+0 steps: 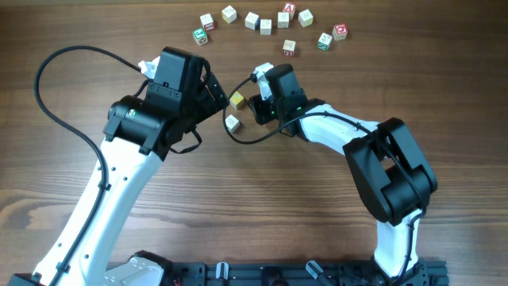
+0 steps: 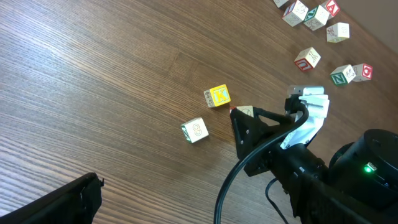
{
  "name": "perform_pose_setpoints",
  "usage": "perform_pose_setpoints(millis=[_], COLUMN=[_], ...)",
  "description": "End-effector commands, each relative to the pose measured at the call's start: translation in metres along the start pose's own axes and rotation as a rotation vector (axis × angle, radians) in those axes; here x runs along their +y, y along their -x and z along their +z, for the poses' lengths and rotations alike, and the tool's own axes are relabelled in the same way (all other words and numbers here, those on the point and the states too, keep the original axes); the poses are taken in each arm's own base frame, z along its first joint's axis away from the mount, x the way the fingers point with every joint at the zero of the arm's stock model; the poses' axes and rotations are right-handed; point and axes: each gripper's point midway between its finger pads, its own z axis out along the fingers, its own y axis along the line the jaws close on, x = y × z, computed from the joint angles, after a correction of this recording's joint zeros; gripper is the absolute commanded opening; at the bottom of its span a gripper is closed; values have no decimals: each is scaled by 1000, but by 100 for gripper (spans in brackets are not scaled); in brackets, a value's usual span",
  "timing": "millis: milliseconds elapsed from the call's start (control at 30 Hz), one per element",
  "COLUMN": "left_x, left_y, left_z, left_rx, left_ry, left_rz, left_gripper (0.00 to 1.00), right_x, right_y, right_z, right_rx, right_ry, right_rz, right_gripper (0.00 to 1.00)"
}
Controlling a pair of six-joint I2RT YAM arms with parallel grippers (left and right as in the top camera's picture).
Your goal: Form a circle
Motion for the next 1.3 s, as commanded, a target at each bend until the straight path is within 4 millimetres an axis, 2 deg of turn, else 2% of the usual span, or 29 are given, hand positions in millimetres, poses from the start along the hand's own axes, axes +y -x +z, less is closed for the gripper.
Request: perform_pose_setpoints(millis=[0,67,233,333,467,567,700,800,867,900,967,1167,1267], left_x=[1,1,1,1,1,1,1,1,1,1,1,1,1], left_y=[-1,-1,-1,-1,-1,-1,-1,-1,-1,-1,-1,-1,-1], left_z=[1,1,1,1,1,1,1,1,1,1,1,1,1], left_rx=[4,4,4,4,4,4,4,4,4,4,4,4,4], left_ry=[4,4,4,4,4,4,4,4,4,4,4,4,4], left_rz=[-11,-11,-11,-11,-11,-11,-11,-11,-11,-11,-11,-11,-11], left_gripper=[100,100,100,100,100,100,100,100,100,100,100,100,100], right_x=[1,1,4,6,7,1,-24,-39,-47,-50,-42,-46,-45], right_y=[-7,-5,8,16,45,71,68,61,53,47,37,21,13], right_z=[5,2,-11,-19,-35,-45,-45,-39,-35,-30,-18,-3,10], right_rx=[20,17,-10,-28,-120,-218,-209,-193,-168,-153,-129,-94,-89], right_ry=[15,15,17,19,25,25,-7,-17,-17,-19,52,43,71], right_rz=[-3,-2,10,8,36,56,109,182,195,203,201,215,240], right_gripper=[51,55,58,65,67,64,39,28,16,13,14,5,7])
